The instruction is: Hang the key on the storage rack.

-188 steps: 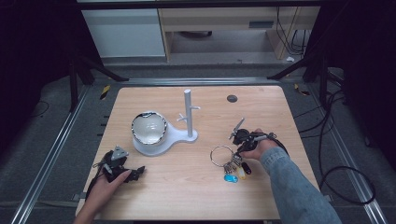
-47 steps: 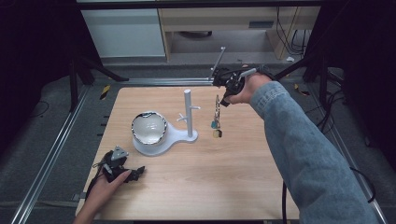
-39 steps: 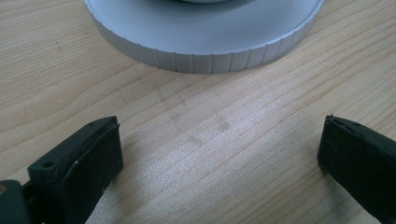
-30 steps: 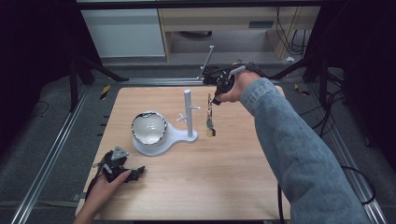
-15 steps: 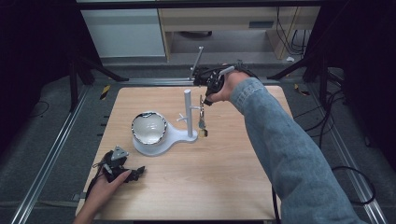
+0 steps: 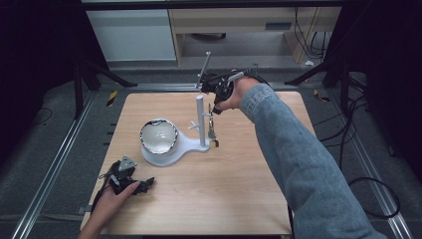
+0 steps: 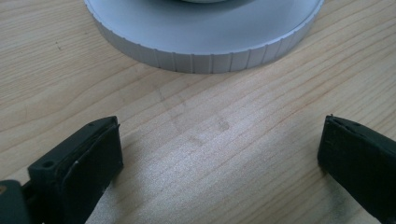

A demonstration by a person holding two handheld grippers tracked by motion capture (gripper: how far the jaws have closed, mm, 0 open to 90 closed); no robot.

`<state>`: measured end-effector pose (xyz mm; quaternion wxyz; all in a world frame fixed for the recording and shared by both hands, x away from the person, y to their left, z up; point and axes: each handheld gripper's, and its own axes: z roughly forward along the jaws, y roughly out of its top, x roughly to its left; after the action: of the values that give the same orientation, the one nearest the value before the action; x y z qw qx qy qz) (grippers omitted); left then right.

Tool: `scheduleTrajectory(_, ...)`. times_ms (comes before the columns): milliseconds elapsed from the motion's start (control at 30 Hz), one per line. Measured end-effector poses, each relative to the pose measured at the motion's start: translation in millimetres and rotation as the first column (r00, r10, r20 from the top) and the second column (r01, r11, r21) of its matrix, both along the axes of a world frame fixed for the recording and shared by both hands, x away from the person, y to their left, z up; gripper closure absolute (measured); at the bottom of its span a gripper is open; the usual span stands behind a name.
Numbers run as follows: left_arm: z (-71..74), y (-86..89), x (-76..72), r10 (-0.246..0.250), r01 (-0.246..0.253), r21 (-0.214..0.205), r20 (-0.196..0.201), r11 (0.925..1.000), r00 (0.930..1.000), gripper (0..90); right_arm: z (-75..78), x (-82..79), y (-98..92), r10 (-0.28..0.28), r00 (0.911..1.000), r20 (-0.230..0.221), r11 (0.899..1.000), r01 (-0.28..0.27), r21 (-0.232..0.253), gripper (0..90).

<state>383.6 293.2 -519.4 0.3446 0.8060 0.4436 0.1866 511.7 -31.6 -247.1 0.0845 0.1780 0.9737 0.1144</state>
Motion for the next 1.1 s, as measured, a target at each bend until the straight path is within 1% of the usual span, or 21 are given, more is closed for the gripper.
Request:
scheduleTrajectory(100,0.0,0.0,0.0,0.0,0.0,0.0,0.0,1.0,1.0,0.0,-0.4,0.9,0.5,0.009,1.0,0.0,1.0,-0.009,0.0,89.2)
scheduleTrajectory(467,0.0,0.0,0.0,0.0,0.0,0.0,0.0,1.0,1.0,0.0,-4.1,5.7,5.2,0.007,0.9999,-0.015,1.0,-0.008,-0.011,89.1)
scheduleTrajectory(600,0.0,0.0,0.0,0.0,0.0,0.0,0.0,1.0,1.0,0.0,-5.3,7.2,6.1,0.007,0.9998,-0.019,1.0,-0.007,-0.008,89.1)
scheduleTrajectory(667,0.0,0.0,0.0,0.0,0.0,0.0,0.0,1.0,1.0,0.0,-6.0,9.9,6.8,0.009,0.9995,-0.03,1.0,-0.009,-0.008,89.1)
scheduleTrajectory(900,0.0,0.0,0.0,0.0,0.0,0.0,0.0,1.0,1.0,0.0,-6.2,17.0,8.8,0.011,0.9988,-0.047,1.0,-0.011,-0.007,89.0)
scheduleTrajectory(1100,0.0,0.0,0.0,0.0,0.0,0.0,0.0,1.0,1.0,0.0,-11.6,23.4,11.0,0.02,0.9975,-0.068,1.0,-0.02,0.001,88.9)
